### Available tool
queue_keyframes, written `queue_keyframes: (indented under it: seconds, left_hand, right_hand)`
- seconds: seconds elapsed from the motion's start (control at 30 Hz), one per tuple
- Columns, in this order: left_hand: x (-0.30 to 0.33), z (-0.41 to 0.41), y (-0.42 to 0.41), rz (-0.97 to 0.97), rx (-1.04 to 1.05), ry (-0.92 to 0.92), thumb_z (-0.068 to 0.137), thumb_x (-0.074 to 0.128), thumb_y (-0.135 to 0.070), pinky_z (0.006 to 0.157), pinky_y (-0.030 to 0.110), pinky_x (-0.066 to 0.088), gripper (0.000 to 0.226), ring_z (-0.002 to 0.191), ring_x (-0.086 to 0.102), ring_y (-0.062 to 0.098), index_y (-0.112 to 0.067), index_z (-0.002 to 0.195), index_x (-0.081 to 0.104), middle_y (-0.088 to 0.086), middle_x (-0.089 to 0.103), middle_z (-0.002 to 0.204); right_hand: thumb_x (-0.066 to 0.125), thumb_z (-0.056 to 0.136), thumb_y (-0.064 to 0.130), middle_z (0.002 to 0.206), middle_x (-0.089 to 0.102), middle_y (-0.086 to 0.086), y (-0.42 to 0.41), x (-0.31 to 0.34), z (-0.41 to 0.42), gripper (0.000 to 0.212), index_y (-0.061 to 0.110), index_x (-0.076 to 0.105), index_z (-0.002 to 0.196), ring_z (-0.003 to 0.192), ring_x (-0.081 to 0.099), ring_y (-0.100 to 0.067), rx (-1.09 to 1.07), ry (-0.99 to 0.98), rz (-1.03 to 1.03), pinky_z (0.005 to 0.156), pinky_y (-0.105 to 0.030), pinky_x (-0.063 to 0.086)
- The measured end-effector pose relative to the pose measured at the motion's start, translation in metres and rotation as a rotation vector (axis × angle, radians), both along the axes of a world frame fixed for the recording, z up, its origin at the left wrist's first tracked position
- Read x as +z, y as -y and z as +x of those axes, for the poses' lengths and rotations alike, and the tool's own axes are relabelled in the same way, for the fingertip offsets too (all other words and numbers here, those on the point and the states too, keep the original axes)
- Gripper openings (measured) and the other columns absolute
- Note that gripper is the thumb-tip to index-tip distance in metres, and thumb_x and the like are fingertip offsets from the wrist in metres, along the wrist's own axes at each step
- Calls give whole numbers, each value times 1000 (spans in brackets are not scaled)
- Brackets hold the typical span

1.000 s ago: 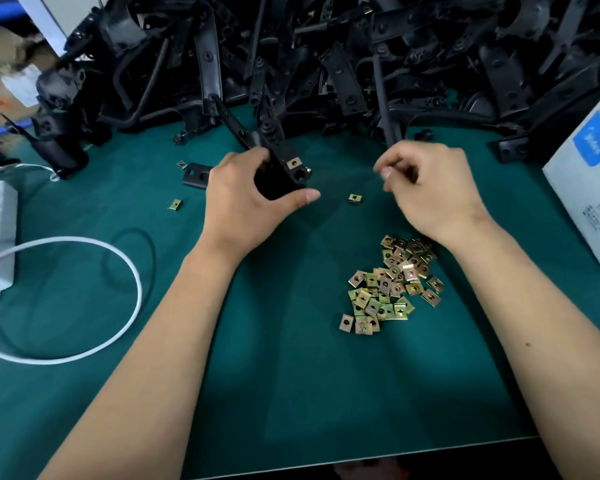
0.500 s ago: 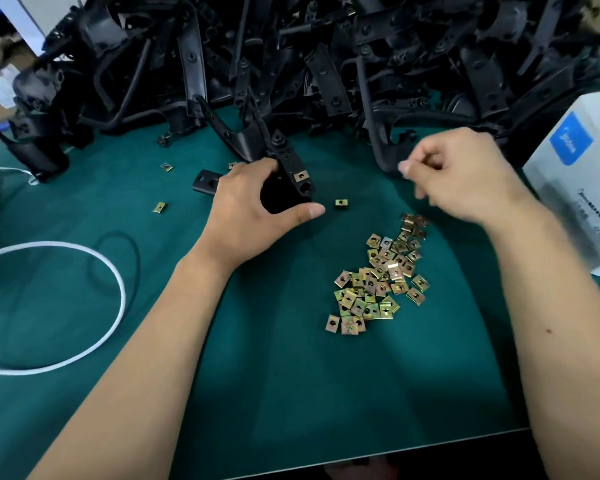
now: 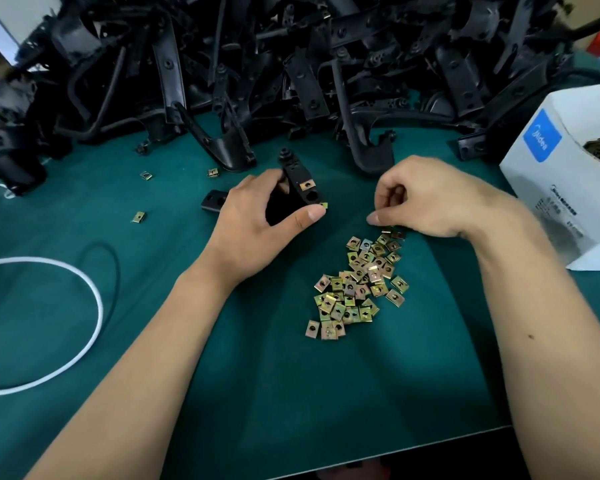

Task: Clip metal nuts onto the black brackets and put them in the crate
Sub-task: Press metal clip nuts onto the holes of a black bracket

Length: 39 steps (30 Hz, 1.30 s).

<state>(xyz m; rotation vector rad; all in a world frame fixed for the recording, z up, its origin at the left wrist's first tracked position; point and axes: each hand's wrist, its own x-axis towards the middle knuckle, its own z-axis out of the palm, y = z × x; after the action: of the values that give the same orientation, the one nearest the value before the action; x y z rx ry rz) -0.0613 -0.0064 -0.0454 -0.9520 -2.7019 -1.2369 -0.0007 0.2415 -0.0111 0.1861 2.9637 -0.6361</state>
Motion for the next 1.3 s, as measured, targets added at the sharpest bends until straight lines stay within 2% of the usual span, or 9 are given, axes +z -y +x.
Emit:
queue_keyframes:
  seconds: [0.13,0.27,0.37,0.43,0.57,0.63,0.73,0.9,1.3]
  left_hand:
    - [1,2,-1,34,-26,-23,85,57,-71,89,41,47,59,98,59,20,-16,103,65,-2,67,98]
    - [4,2,0,70,-52,-32,88,56,-66,80,20,43,31,92,56,8,-36,94,63,-12,65,90]
    - [2,0,0,53,-63,-55,83,62,-69,82,24,44,50,92,56,12,-21,97,69,-5,67,90]
    - [2,0,0,20,-60,-86,78,64,-72,83,32,45,62,91,56,17,-14,97,69,-1,67,89]
    - [2,0,-1,-10,-41,-137,74,64,-77,81,34,44,69,85,55,18,-10,91,65,0,64,83]
    - [1,0,-1,-11,-39,-154,73,64,-78,85,33,43,69,84,55,18,-11,91,65,-1,64,82]
    - [0,-1,-1,-18,-38,-173,72,64,-79,92,34,42,70,83,56,19,-12,92,64,-1,64,82]
    - [-1,-2,-2,-30,-47,-208,72,65,-79,95,39,42,71,79,55,20,-11,91,61,-1,61,79]
    - [-1,1,-6,-117,-46,-292,79,54,-80,98,45,40,73,77,52,21,-8,92,57,-2,56,79]
  right_hand:
    - [78,90,38,78,65,10,13,-2,-3,20,26,68,77,75,61,-6,-13,-147,-42,62,-23,43]
    - [82,88,24,73,73,1,24,-7,-7,13,23,68,89,64,64,-10,-75,-334,-476,67,-32,56]
    - [78,90,12,78,76,-4,35,-13,-9,16,20,75,104,61,62,-8,-112,-388,-725,60,-24,52]
    - [74,92,6,80,78,-6,44,-15,-10,11,13,77,99,65,67,-10,-170,-397,-884,60,-21,53]
    - [70,92,-4,83,78,-7,58,-18,-10,8,3,74,95,77,74,-17,-264,-359,-1188,73,-27,61]
    - [74,90,0,82,76,-3,61,-19,-10,8,7,77,92,82,72,-17,-273,-361,-1192,78,-29,61]
    - [77,89,6,77,74,3,65,-18,-9,7,13,79,90,73,66,-8,-305,-385,-1175,63,-19,52]
    - [77,90,6,80,77,-6,68,-17,-9,5,10,79,88,71,70,-13,-383,-391,-1270,62,-19,53]
    - [80,85,6,69,73,0,69,-21,-10,7,11,76,84,61,64,-10,-295,-510,-1071,57,-20,49]
